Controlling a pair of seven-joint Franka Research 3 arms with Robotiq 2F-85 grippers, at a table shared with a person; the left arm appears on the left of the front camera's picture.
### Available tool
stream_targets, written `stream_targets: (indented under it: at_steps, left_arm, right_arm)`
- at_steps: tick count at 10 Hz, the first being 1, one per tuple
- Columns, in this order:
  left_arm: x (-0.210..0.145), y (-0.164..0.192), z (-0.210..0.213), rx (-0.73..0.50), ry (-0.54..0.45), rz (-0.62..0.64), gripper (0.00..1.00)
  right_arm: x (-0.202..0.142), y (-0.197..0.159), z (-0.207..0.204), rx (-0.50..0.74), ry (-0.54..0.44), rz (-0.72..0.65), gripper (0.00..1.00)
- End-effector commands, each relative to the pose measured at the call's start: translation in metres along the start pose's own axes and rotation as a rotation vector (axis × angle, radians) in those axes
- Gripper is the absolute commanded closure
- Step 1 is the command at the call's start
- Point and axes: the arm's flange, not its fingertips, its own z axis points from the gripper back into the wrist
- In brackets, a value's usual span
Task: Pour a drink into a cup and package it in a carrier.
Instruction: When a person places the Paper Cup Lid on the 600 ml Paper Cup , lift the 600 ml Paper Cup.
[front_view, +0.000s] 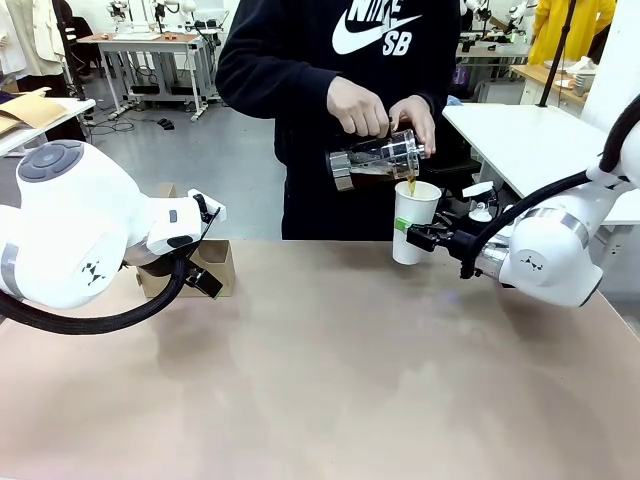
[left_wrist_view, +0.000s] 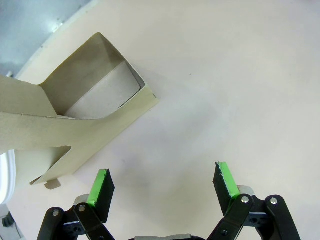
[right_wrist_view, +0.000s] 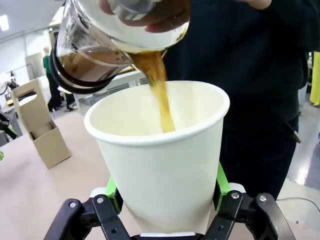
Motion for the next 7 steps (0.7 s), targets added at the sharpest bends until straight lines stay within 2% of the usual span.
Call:
stream_targets:
  at_steps: [1, 7]
  left_arm:
    - [-0.0003, 0.0006, 0.0003, -0.002, -0.001, 0.002, 0.0]
    - [-0.0003, 0.0006, 0.0003, -0.002, -0.001, 0.002, 0.0]
  right_arm:
    - [0.004, 0.003, 0.0, -0.008, -0.002, -0.005, 0.2]
    - [0.004, 0.003, 0.0, -0.008, -0.002, -0.005, 0.2]
